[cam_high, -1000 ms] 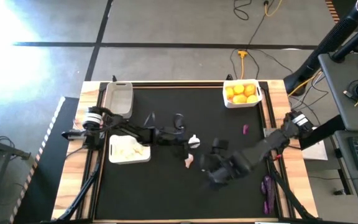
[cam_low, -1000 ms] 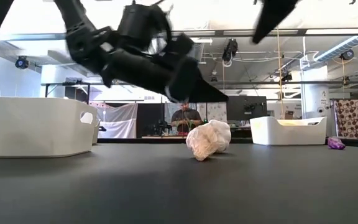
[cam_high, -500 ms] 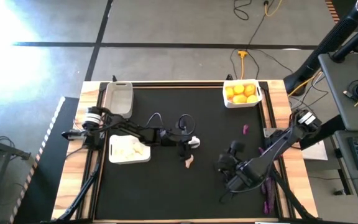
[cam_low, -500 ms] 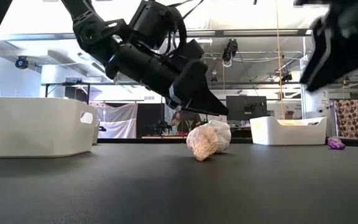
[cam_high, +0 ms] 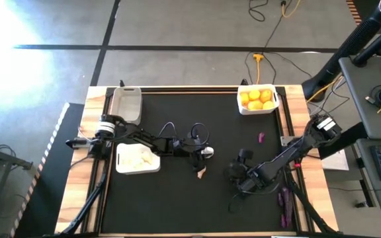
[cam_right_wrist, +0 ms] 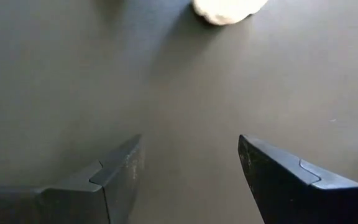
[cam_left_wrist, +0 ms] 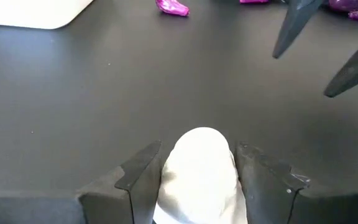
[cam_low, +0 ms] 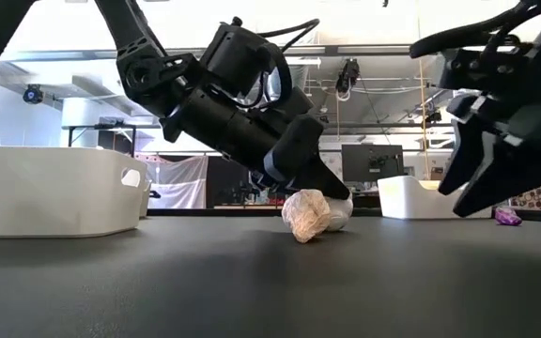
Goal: Sort produce into baskets
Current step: Put the white garlic into the bottom white bin, then move the violet eggplant to the top center of the table
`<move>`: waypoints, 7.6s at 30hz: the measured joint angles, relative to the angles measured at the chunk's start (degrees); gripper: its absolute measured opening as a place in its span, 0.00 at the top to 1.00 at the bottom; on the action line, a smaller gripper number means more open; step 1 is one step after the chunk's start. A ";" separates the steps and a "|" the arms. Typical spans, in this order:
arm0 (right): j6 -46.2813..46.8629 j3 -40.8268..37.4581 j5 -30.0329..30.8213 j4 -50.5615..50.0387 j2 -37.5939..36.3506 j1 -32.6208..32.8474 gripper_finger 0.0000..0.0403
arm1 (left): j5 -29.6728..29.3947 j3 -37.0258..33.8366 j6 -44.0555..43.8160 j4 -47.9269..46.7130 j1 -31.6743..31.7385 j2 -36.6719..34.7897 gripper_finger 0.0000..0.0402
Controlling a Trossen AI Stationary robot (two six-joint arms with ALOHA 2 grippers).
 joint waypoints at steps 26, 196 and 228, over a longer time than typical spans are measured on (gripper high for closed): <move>-14.37 -19.89 14.67 30.94 -11.57 -7.97 0.38 | -12.09 1.70 -11.70 -56.03 -7.16 -39.63 0.74; -37.81 -27.60 -0.75 60.06 -8.57 -8.29 0.39 | -8.92 -5.69 -14.26 -7.47 2.34 -19.54 0.31; 45.67 -7.09 1.13 -31.09 -21.90 -13.98 0.39 | -10.25 0.98 -0.61 26.15 9.07 16.41 0.31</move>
